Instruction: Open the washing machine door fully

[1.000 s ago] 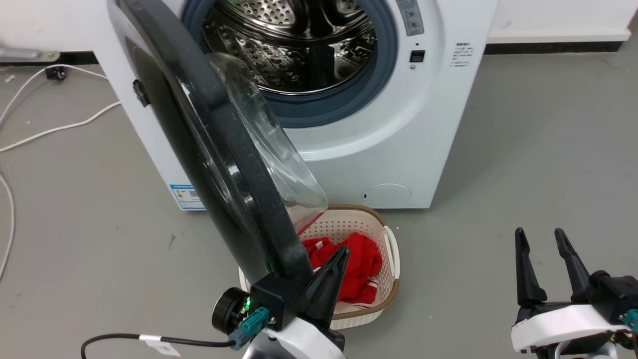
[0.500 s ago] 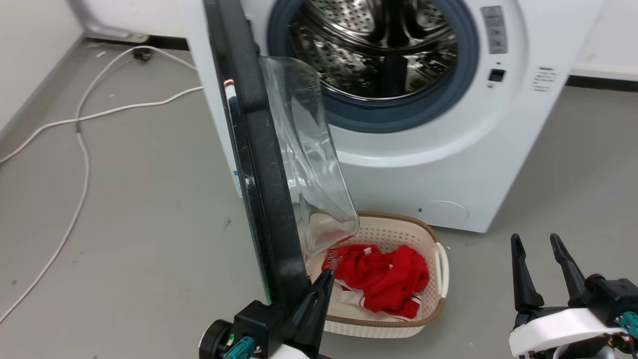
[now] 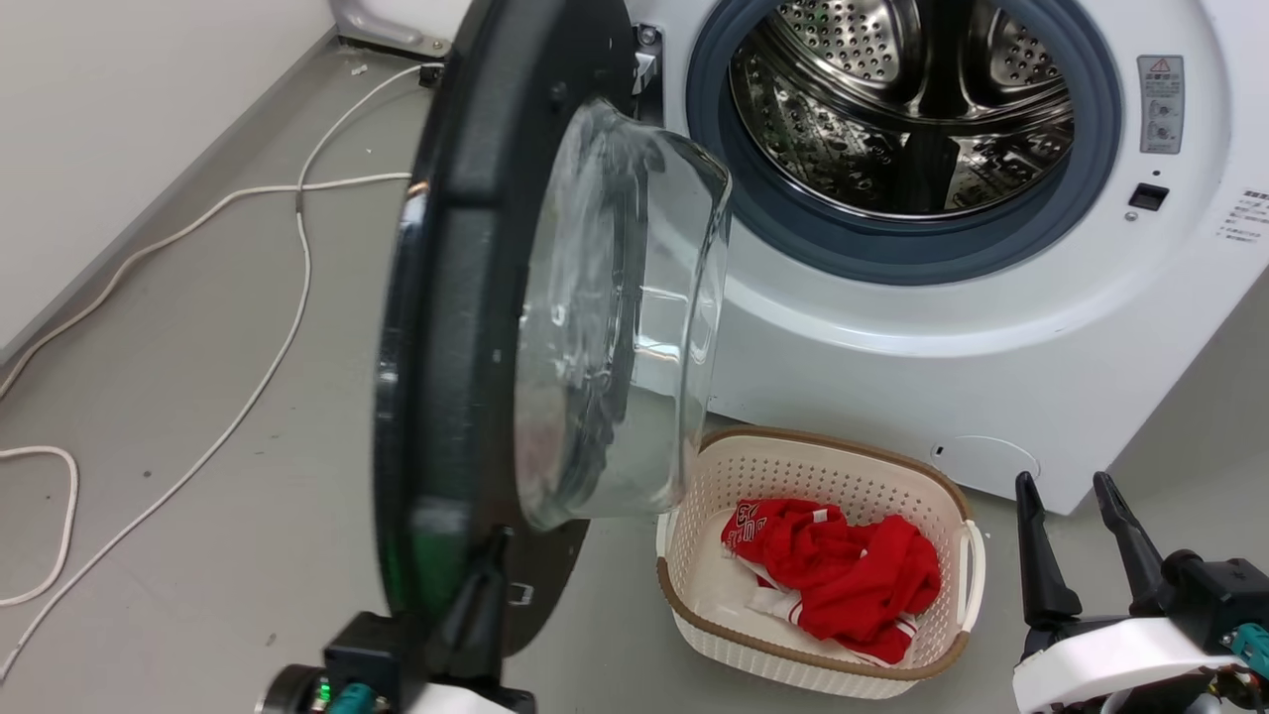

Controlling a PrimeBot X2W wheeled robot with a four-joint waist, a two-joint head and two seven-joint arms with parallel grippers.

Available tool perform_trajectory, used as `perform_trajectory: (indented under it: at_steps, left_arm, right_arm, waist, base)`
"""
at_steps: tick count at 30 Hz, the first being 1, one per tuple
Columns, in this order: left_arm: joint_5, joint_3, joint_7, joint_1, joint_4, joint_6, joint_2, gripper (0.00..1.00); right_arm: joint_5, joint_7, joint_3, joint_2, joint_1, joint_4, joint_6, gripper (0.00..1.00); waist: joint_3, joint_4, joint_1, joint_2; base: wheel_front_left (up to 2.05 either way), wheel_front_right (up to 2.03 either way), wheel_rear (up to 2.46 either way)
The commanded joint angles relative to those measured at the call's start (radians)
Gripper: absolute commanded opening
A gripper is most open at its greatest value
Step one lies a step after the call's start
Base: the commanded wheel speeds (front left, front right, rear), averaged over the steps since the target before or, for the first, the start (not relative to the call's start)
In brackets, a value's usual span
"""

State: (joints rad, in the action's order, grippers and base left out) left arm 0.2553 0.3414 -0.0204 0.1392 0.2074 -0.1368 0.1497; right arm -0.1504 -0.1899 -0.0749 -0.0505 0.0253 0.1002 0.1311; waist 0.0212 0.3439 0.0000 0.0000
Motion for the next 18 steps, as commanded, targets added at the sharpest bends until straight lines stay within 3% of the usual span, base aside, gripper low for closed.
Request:
perform_trajectory:
  at_steps: [1, 8, 18]
  left_arm:
    - [0.012, -0.039, -0.014, -0.019, -0.013, -0.014, 0.017, 0.0]
    - [0.042, -0.157, -0.06, -0.092, -0.075, -0.026, 0.066, 0.0]
    - [0.099, -0.307, -0.135, -0.193, -0.197, -0.004, 0.16, 0.0]
  right_arm:
    - [-0.003, 0.003, 0.001, 0.001, -0.005, -0.002, -0.001, 1.0]
    - [0.008, 0.012, 0.006, 0.001, -0.027, -0.014, -0.001, 1.0]
    - [0.013, 0.021, 0.008, 0.001, -0.052, -0.016, -0.001, 1.0]
  waist:
    - [0.007, 0.006, 0.0, 0.0]
    - [0.032, -0.003, 0.0, 0.0]
    - [0.074, -0.044, 0.0, 0.0]
  base:
    - [0.0, 0.0, 0.0]
    - [0.0, 0.0, 0.0]
    - [0.0, 0.0, 0.0]
